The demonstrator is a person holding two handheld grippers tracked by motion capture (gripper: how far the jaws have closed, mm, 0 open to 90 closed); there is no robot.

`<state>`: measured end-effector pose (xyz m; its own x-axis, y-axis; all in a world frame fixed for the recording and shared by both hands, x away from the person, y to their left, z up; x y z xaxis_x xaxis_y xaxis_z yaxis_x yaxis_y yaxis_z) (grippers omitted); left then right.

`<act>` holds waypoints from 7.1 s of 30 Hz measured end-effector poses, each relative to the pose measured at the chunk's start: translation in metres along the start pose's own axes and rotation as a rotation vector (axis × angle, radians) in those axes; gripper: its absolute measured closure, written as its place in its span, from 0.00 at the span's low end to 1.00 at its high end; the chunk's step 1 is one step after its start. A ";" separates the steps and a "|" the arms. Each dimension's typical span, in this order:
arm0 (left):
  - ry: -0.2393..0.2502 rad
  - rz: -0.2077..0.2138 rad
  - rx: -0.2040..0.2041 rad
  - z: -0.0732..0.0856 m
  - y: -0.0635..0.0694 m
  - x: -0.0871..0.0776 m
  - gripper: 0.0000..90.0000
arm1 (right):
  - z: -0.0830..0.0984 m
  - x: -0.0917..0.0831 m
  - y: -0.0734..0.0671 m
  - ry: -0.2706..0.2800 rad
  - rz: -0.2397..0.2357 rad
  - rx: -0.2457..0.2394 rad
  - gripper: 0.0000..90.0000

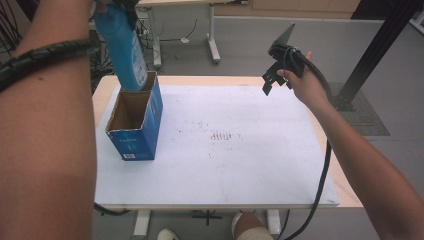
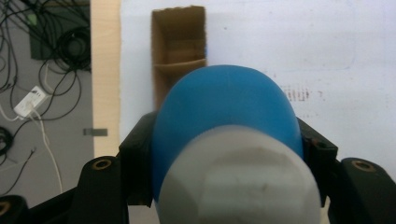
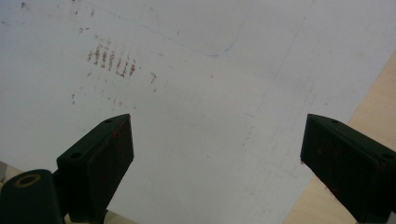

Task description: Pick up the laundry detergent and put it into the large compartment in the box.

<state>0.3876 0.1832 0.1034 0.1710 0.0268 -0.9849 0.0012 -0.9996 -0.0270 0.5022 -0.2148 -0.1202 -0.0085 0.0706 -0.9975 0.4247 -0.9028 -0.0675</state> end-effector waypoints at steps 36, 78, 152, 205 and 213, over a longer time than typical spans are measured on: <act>-0.043 0.003 -0.132 -0.010 -0.066 0.056 0.42 | -0.002 0.003 0.003 -0.017 -0.005 0.006 0.10; -0.077 0.022 -0.107 -0.015 -0.063 0.130 0.42 | 0.000 0.018 0.012 -0.026 -0.025 0.020 0.10; -0.182 0.019 -0.003 -0.012 -0.043 0.270 0.42 | 0.001 0.042 0.024 -0.059 -0.038 0.045 0.10; -0.203 0.006 0.026 -0.004 -0.040 0.297 0.42 | 0.001 0.050 0.027 -0.068 -0.054 0.053 0.10; -0.204 0.003 0.022 -0.003 -0.038 0.297 0.42 | 0.002 0.050 0.028 -0.067 -0.055 0.054 0.10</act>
<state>0.4418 0.2295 -0.1878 -0.0322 0.0261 -0.9991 -0.0215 -0.9994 -0.0255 0.5119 -0.2374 -0.1718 -0.0920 0.0941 -0.9913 0.3728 -0.9199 -0.1219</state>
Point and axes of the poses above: each handheld gripper's, and its own axes: x roughly forward along the jaws, z roughly out of its underside, y roughly to its right, the point moved 3 cm from there along x, roughly forward along the jaws, and after that the axes turned 4 degrees about -y, right-handed, at the moved point
